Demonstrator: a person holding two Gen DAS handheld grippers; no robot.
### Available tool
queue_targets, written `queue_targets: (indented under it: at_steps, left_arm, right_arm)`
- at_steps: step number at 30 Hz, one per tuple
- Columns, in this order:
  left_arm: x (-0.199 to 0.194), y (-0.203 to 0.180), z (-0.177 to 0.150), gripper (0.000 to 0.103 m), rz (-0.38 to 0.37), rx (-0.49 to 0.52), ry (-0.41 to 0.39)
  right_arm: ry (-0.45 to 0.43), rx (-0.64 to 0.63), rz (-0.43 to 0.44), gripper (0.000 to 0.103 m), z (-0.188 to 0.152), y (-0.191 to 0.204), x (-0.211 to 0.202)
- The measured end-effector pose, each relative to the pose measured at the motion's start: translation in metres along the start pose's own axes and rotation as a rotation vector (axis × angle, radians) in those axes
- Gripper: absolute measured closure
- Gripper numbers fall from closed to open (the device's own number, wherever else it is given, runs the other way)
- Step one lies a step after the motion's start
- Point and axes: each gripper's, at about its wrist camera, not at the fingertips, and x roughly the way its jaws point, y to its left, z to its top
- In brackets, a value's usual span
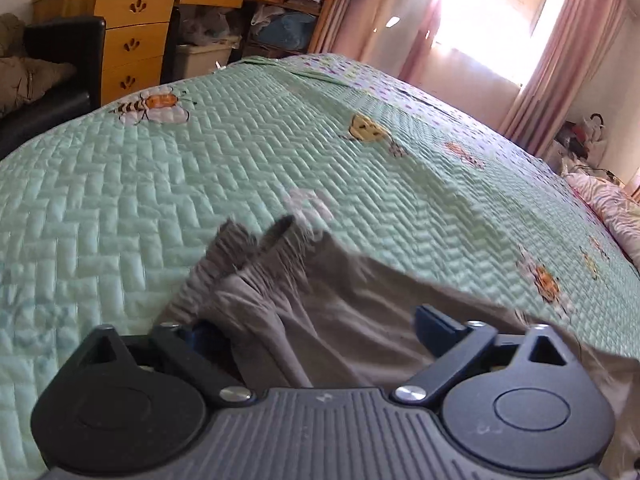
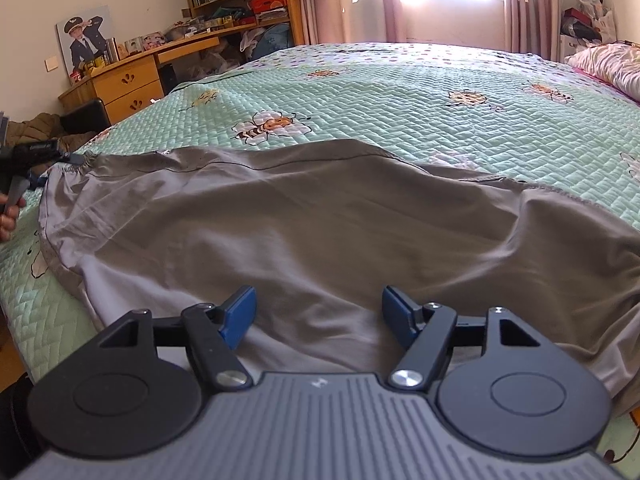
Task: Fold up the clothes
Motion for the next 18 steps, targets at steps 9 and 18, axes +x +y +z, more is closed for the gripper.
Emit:
queue_targets:
  at_steps: [9,18]
  left_arm:
    - [-0.005,-0.003,-0.008,0.092,0.146,0.088,0.035]
    - [-0.009,0.013,-0.012,0.095,0.191,0.041,0.019]
  right_arm:
    - [0.006,-0.014,-0.009,0.032,0.001,0.004,-0.001]
    - [0.018,-0.026,-0.004,0.032,0.001,0.005,0.001]
